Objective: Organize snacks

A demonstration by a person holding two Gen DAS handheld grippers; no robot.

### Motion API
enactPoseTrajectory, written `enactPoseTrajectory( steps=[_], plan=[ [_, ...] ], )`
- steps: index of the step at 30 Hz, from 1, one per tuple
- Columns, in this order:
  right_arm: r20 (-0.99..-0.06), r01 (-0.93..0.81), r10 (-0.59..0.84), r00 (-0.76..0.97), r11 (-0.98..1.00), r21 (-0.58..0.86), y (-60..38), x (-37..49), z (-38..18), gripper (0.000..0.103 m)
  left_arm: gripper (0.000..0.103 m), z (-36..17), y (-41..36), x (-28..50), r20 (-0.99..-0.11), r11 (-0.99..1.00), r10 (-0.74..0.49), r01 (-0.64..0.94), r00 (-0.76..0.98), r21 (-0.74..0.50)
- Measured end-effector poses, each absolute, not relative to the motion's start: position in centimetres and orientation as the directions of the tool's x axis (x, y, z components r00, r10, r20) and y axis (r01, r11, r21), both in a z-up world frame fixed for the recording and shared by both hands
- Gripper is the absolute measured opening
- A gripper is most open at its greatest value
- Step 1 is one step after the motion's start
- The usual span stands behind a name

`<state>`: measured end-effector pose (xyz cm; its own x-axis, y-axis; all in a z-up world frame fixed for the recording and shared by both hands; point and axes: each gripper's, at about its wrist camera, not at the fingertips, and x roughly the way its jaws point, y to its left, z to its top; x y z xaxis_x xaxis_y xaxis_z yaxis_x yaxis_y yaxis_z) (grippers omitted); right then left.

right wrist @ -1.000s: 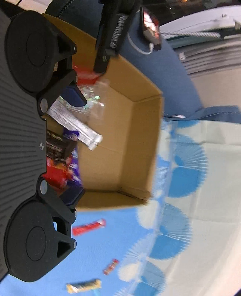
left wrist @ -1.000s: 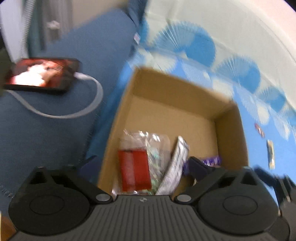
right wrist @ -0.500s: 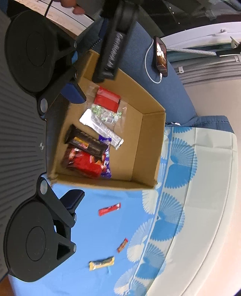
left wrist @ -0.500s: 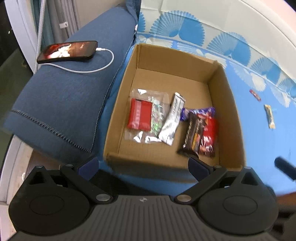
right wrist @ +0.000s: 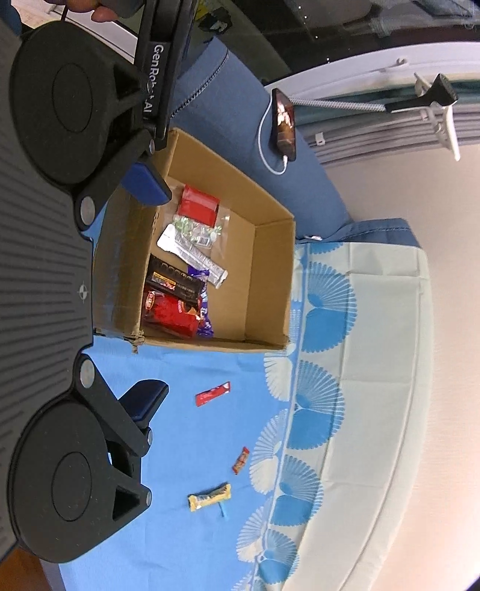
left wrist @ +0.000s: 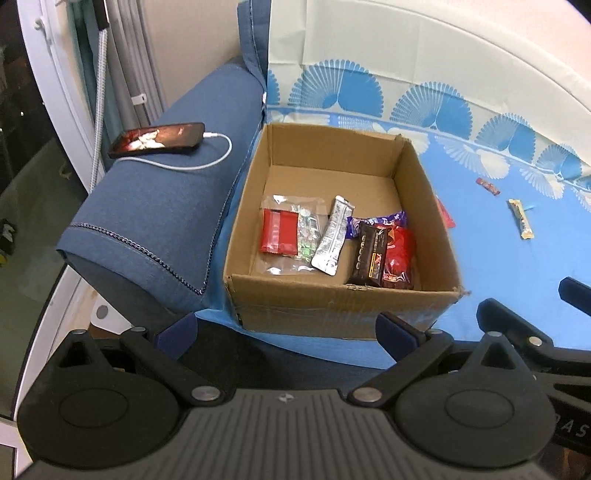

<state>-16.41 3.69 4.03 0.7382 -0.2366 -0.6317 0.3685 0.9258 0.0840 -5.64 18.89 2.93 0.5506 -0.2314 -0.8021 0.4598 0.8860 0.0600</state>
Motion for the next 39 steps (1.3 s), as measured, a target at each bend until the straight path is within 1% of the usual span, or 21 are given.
enactPoseTrajectory(
  steps=[6,13,29,39],
  plan=[
    [-0.607,0.364,-0.246,0.756,0.928,0.077,4.2,-17.5,4.9,0.101,0.103,3.6,19.2,-6.5,-0.788,0.885,-0.233,0.460,0.570,0.071],
    [-0.604,0.367,-0.250,0.757,0.927,0.075,4.5,-17.7,4.9,0.102,0.103,3.6,19.1,-6.6,-0.787,0.885,-0.229,0.460,0.573,0.077],
    [-0.629,0.370,-0.234,0.742,0.924,0.093,3.6,-17.1,4.1,0.102,0.103,2.9,17.8,-6.0,-0.802,0.876,-0.200,0.469,0.563,0.111],
    [-0.648,0.409,-0.225,0.728,0.901,0.146,1.2,-16.7,2.5,0.102,0.103,2.2,14.2,-5.1,-0.823,0.846,-0.165,0.507,0.543,0.165]
  ],
)
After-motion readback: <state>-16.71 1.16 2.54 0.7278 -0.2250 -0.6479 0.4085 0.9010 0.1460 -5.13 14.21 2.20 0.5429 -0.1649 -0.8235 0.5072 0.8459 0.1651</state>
